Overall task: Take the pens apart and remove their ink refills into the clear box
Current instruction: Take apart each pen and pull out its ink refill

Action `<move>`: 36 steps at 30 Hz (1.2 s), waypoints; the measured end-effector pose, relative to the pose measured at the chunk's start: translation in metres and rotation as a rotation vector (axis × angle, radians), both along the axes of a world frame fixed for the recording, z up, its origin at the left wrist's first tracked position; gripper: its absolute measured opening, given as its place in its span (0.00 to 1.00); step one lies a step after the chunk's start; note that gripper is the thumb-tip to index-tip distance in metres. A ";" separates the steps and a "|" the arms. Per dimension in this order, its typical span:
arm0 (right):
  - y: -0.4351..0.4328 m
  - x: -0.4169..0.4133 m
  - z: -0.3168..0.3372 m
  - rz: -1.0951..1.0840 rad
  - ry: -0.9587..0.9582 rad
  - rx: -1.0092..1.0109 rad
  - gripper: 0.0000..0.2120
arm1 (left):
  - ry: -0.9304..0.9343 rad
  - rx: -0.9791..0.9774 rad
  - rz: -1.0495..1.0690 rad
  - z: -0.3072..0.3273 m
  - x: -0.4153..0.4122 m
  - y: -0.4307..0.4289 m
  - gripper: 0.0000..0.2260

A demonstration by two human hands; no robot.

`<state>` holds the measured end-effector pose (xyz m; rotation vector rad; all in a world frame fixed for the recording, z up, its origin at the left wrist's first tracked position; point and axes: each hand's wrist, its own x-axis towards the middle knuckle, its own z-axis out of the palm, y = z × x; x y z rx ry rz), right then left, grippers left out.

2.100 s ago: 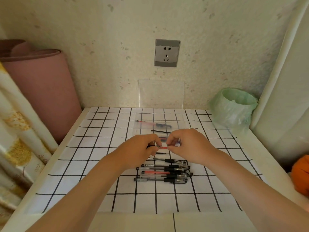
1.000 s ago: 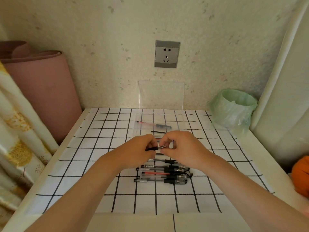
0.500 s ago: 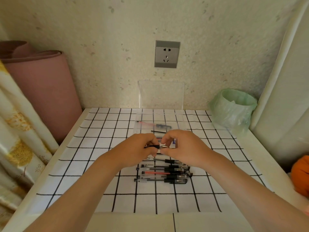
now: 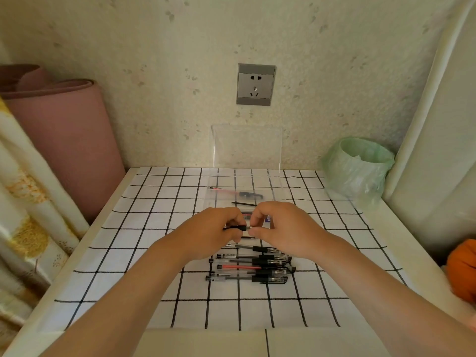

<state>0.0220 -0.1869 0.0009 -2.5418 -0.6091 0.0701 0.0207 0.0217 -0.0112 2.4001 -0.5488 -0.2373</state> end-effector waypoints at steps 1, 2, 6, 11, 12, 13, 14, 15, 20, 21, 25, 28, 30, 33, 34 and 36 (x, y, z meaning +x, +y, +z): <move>0.000 0.001 -0.001 -0.002 0.013 -0.007 0.06 | -0.004 0.001 -0.002 0.000 0.000 0.000 0.03; 0.000 0.001 -0.002 -0.005 0.029 -0.018 0.09 | -0.006 0.004 -0.003 -0.001 0.000 0.000 0.04; -0.001 0.002 -0.003 -0.010 0.064 0.007 0.12 | -0.003 0.011 0.000 -0.003 0.001 0.000 0.04; -0.001 0.001 -0.002 0.001 0.029 0.003 0.04 | -0.017 0.011 0.002 -0.003 0.002 -0.001 0.05; 0.000 0.002 -0.002 0.001 0.037 0.007 0.05 | -0.021 0.016 0.005 -0.003 0.003 -0.001 0.05; 0.000 0.002 -0.003 0.000 0.048 0.007 0.06 | -0.023 0.021 0.007 -0.003 0.003 -0.001 0.05; 0.000 0.001 -0.003 -0.002 0.059 0.005 0.08 | -0.025 0.025 0.006 -0.003 0.003 -0.001 0.05; 0.000 0.001 -0.003 -0.004 0.064 0.005 0.09 | -0.027 0.026 0.005 -0.003 0.003 -0.001 0.05; 0.000 0.001 -0.002 -0.007 0.024 -0.001 0.04 | -0.028 0.027 0.007 -0.002 0.002 -0.001 0.05; 0.000 0.001 -0.002 -0.004 0.026 -0.006 0.03 | -0.030 0.030 0.012 -0.002 0.002 -0.001 0.05; 0.000 0.000 -0.002 0.006 0.068 0.014 0.06 | -0.027 0.039 0.020 -0.002 0.002 -0.001 0.05; 0.001 0.000 -0.002 0.003 0.033 0.013 0.06 | -0.034 0.036 0.020 -0.002 0.002 -0.001 0.05; 0.001 0.001 -0.002 -0.008 0.012 0.010 0.04 | -0.031 0.023 0.021 -0.002 0.002 -0.001 0.05; 0.002 0.003 -0.003 -0.011 0.034 0.016 0.05 | -0.059 0.024 0.036 -0.002 0.000 -0.003 0.07; 0.001 0.003 -0.003 -0.009 0.042 0.019 0.06 | -0.084 0.035 0.042 -0.002 0.000 -0.004 0.07; -0.002 0.006 -0.001 -0.021 0.067 0.050 0.07 | -0.127 0.043 0.053 -0.001 -0.001 -0.005 0.07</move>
